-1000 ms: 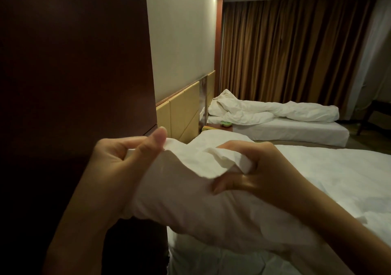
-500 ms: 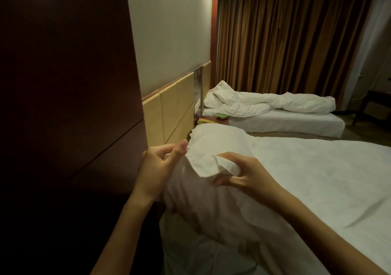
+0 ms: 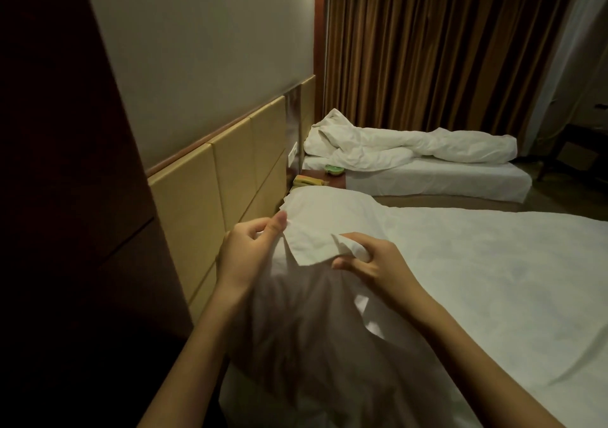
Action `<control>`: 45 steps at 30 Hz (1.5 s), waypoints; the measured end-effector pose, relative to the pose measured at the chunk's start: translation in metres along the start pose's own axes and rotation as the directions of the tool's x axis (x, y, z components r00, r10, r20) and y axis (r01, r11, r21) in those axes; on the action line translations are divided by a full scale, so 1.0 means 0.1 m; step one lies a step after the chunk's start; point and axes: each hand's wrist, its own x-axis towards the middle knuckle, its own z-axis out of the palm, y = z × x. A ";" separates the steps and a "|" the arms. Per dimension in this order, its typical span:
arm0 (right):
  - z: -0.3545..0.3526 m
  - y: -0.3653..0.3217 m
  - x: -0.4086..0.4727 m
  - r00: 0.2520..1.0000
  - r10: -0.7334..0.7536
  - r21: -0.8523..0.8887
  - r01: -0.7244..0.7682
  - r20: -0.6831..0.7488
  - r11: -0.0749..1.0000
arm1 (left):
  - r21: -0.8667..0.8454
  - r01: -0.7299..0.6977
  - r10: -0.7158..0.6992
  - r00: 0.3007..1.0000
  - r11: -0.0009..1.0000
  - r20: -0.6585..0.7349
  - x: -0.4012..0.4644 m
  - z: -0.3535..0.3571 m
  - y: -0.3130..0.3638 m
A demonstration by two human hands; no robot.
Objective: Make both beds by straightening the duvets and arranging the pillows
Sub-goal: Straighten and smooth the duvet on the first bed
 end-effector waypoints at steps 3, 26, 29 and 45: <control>-0.04 0.30 0.42 0.999 0.024 0.042 -0.023 -0.027 0.999 | -0.003 0.028 -0.029 0.999 1.000 -0.021 0.42 0.26 -0.20; 0.03 4.39 5.57 0.923 0.335 -0.357 -0.254 0.187 0.899 | 0.596 0.309 -0.291 0.948 0.741 -0.129 5.41 2.66 -2.73; 0.07 4.76 5.40 0.916 0.353 -0.595 -0.179 0.189 0.784 | 0.831 0.170 -0.314 0.949 0.530 0.006 5.21 2.69 -3.09; -0.57 4.12 3.90 0.916 0.379 -0.709 -0.182 0.129 0.681 | 0.854 -0.129 -0.192 0.947 0.505 0.257 4.14 2.97 -2.02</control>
